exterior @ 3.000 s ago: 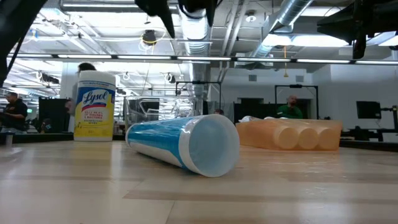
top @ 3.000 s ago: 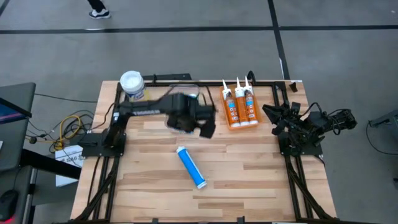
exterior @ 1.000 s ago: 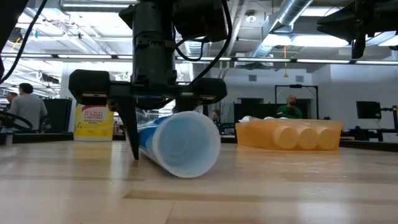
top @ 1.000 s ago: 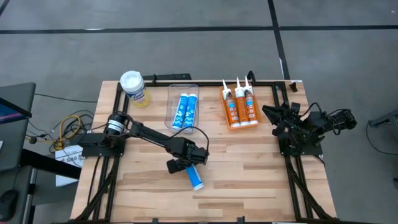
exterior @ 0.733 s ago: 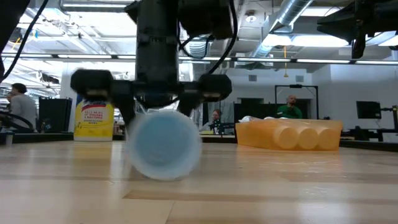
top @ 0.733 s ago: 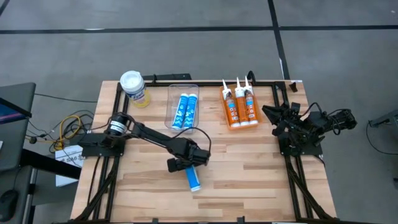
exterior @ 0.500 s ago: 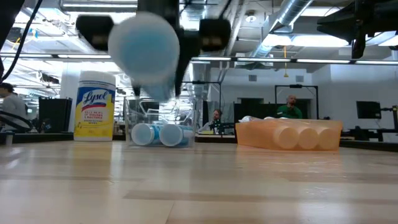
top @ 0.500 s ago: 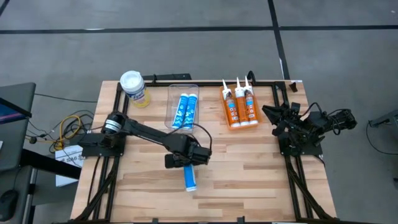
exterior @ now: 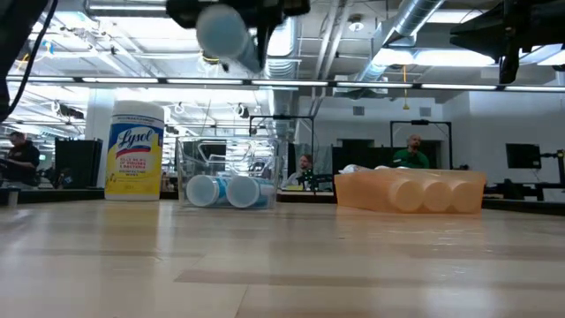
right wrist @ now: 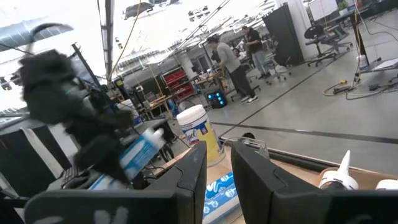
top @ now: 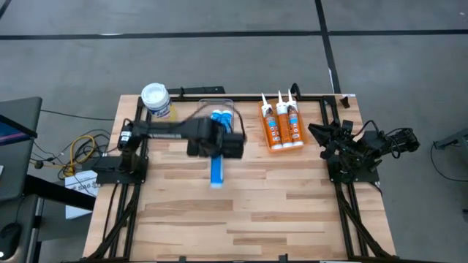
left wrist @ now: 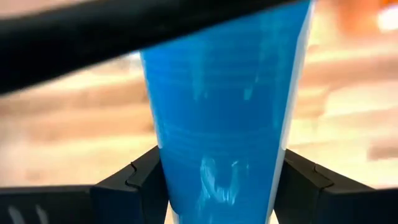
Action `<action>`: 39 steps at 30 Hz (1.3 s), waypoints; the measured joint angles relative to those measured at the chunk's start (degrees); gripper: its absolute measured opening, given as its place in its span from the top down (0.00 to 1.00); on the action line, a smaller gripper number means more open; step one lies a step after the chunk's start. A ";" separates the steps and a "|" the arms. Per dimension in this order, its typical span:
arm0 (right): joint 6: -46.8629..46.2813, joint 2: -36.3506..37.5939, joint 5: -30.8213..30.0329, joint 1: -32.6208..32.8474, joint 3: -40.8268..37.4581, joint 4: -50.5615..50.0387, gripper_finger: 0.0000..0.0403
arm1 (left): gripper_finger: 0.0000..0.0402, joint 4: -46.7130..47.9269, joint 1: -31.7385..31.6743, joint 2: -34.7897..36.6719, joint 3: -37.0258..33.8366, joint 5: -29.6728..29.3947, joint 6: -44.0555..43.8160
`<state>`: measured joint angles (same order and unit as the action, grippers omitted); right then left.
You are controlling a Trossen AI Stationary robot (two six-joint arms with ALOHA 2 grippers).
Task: Pick & place silicon tubes, Sealant and Lysol wipes
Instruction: Put the blue sealant into the transparent bin
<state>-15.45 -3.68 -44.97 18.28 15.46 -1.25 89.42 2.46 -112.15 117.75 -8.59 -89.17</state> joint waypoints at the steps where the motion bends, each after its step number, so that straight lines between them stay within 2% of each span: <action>1: -0.02 0.02 0.00 0.00 0.00 -0.01 0.84 | 0.50 -0.04 -1.63 0.13 0.02 -0.45 1.93; 11: -0.05 0.01 0.00 0.00 0.00 0.01 0.84 | 0.50 -0.02 -17.79 -0.14 -0.43 -1.76 22.12; 19: -0.06 0.00 0.00 0.00 0.00 0.01 0.84 | 0.50 -5.00 -27.79 -0.42 -1.77 -0.68 30.68; 24: -0.06 0.00 -0.02 0.00 0.00 0.01 0.84 | 0.50 -11.82 -30.38 -0.86 -6.66 2.92 32.93; 30: -0.06 0.02 -0.04 -0.02 0.00 -0.01 0.84 | 0.50 -15.03 -31.21 -2.53 -11.46 5.20 34.43; 39: -0.06 0.00 -0.07 -0.02 0.00 -0.01 0.84 | 0.50 -17.41 -31.36 -7.06 -12.35 6.22 37.08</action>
<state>-15.51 -3.68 -45.04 18.26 15.46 -1.26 72.01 -28.91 -119.21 105.41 -2.37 -52.09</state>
